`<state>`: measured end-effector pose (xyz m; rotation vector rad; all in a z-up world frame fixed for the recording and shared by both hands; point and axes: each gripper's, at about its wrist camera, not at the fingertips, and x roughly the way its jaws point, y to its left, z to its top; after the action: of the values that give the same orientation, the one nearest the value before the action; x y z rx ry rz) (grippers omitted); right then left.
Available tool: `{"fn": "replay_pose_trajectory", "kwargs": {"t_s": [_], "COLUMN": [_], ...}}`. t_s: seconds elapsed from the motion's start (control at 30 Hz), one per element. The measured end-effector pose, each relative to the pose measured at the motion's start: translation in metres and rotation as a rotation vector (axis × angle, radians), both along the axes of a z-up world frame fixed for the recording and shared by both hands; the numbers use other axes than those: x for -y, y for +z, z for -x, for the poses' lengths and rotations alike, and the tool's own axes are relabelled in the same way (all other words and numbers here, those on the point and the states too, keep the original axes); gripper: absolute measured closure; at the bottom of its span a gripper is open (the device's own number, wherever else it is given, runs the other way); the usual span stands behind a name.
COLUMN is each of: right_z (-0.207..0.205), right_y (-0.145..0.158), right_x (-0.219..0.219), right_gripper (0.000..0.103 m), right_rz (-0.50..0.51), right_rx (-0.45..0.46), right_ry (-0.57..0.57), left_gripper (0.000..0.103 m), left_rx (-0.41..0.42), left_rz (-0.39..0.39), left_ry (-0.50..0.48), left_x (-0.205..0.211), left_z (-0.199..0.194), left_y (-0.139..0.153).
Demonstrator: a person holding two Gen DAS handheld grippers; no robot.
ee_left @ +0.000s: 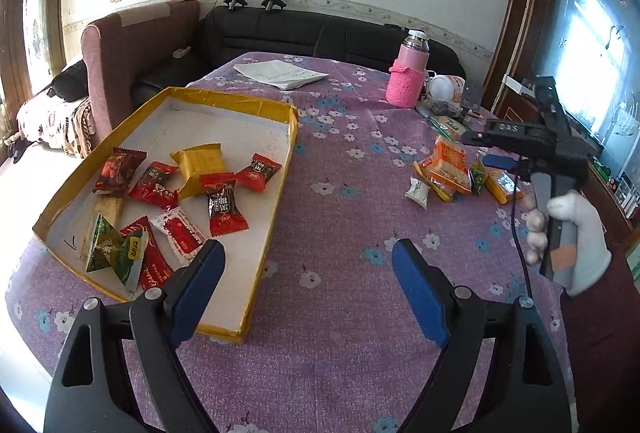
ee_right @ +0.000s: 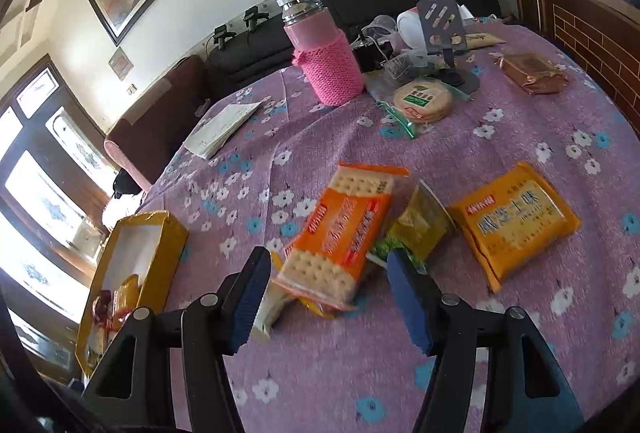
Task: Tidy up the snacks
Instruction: 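Withdraw both open tools from the tray toward the remaining snacks, then grasp the orange cracker pack with the right tool, then lift the orange cracker pack with the right tool and release it on the table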
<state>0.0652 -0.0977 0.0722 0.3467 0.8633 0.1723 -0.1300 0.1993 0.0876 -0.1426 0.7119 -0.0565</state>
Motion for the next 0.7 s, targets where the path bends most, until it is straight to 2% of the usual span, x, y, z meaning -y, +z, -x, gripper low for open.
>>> {"fn": "replay_pose_trajectory", "kwargs": {"t_s": [0.17,0.3,0.4,0.53,0.6,0.7], "right_z": [-0.047,-0.065,-0.067,-0.069,-0.065,-0.055], "right_y": [-0.016,-0.029,-0.031,-0.04,-0.038,-0.03], "right_x": [-0.028,-0.038,-0.037,-0.026,-0.025,-0.028], "right_gripper": [0.04,0.035,0.035,0.037,0.045,0.046], "right_rz": [0.197,0.311,0.337,0.258,0.251,0.237], "right_rx": [-0.097,-0.134,-0.155,-0.201,-0.177,-0.129], "right_ry": [-0.044,-0.086,-0.111,-0.113,-0.104,-0.088], "left_gripper": [0.017,0.017,0.017,0.017,0.017,0.017], "left_rx": [-0.019,-0.031,-0.035,-0.036,-0.04,-0.04], "left_rz": [0.023,0.04,0.051,0.062,0.063,0.064], "left_ry": [0.006,0.011,0.016,0.017,0.013,0.009], "left_x": [-0.009,-0.017,-0.021,-0.022,-0.022,-0.02], "left_z": [-0.006,-0.009,-0.008,-0.008,-0.007,-0.007], "left_y": [-0.007,-0.013,-0.014,-0.015,-0.016,-0.015]}}
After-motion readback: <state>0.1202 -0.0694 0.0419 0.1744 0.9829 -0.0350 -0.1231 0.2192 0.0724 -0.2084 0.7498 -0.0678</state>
